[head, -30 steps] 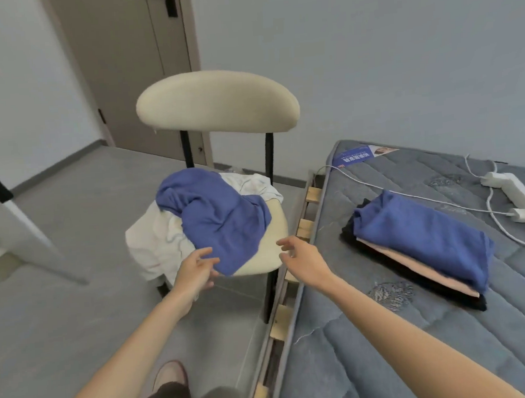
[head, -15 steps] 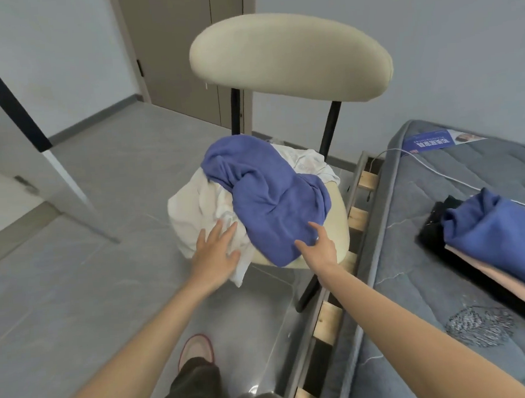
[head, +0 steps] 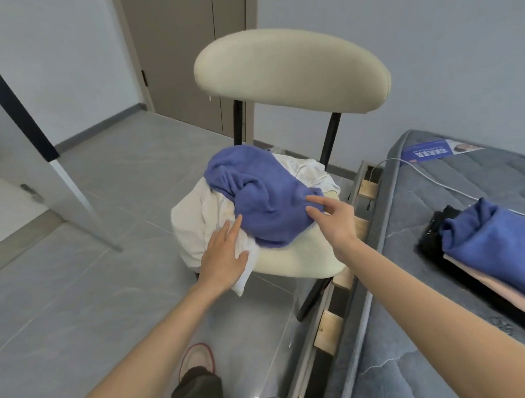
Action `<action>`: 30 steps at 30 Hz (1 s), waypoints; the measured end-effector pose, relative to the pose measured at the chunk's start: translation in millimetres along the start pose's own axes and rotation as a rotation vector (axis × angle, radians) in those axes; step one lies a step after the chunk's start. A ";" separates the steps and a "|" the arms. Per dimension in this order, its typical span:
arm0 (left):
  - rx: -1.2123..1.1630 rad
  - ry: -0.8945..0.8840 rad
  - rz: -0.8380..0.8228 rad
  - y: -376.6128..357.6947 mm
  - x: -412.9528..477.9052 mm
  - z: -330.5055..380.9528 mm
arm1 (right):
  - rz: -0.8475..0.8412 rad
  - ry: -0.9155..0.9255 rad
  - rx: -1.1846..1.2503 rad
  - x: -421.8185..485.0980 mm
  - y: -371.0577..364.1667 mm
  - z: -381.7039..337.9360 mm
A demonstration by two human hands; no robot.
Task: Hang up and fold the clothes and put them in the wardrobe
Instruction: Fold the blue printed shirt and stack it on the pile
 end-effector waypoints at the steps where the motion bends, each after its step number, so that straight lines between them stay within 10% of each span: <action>1: -0.028 -0.032 0.010 6.0 -3.4 8.3 | 0.000 0.017 0.040 -2.4 6.1 -15.9; 17: -0.486 -0.296 0.192 94.9 -102.4 202.2 | -0.344 0.314 0.530 -143.8 110.4 -253.5; 30: -0.733 -0.344 0.083 217.6 -203.4 234.4 | -0.289 0.346 0.363 -217.1 136.8 -307.2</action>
Point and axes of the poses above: each hand's wrist, its own x-axis towards the middle knuckle, its own y-axis out of the back of the hand, z = x × y, the point moved 2 cm from there along x, towards the middle knuckle
